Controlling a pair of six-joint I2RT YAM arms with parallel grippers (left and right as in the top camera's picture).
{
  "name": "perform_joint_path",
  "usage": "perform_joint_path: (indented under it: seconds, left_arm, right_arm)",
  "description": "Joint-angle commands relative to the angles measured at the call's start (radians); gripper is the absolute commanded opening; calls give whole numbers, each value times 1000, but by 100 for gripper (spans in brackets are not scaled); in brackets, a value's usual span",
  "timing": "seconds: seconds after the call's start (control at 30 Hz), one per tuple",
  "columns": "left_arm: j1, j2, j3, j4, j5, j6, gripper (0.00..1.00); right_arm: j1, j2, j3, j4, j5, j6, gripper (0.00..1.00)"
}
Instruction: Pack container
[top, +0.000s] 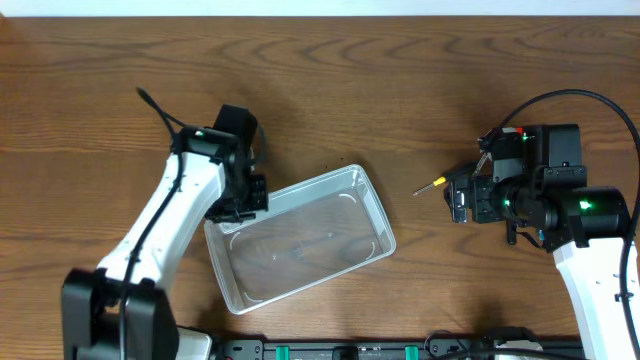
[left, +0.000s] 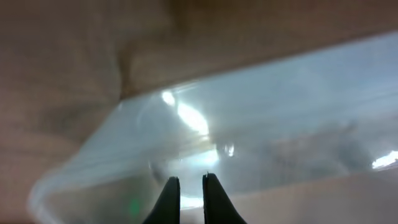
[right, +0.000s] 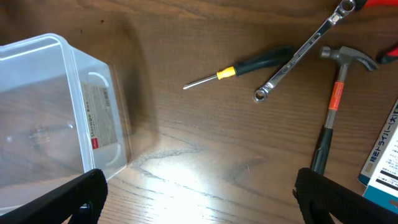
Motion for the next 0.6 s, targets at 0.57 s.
perform_joint_path:
  seconds: [0.57]
  left_arm:
    - [-17,228,99,375,-37,27,6]
  right_arm:
    - [4,0,19,-15,-1,-8,99]
